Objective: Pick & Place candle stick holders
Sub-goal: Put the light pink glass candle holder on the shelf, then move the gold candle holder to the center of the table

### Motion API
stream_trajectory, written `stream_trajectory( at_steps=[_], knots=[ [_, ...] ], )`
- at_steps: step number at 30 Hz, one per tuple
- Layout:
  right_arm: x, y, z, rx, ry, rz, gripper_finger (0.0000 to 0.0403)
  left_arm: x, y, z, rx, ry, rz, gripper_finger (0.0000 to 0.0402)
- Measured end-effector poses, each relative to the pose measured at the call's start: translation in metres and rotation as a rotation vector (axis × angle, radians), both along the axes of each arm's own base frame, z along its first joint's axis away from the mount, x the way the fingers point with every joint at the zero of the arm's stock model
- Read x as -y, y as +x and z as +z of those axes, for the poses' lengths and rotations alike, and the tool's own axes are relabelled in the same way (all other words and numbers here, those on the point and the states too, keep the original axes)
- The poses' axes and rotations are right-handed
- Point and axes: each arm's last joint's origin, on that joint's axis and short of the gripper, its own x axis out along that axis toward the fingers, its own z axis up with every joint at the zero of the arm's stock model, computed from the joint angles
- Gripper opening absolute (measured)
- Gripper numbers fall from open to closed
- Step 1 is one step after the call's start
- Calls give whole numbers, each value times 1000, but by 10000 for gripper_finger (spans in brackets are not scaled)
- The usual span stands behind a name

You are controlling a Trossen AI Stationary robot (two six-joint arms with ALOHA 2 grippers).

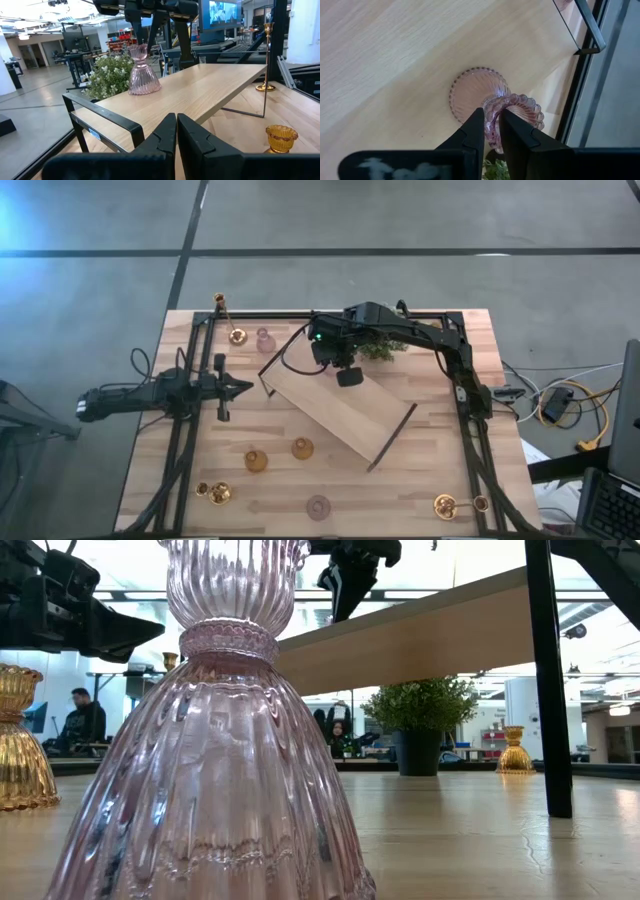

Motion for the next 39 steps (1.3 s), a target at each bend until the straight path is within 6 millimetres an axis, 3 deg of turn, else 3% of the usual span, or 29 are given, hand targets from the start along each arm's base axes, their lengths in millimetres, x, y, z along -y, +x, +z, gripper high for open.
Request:
stream_trajectory(
  at_steps=[27,34,39],
  knots=[
    [-1,2,2,34,-13,-2,117,0,0,0,0,0,0,19],
    [-7,0,8,48,-31,3,138,0,0,0,0,0,0,19],
    [-19,-7,22,93,-35,30,149,0,0,0,0,0,0,19]
  ],
)
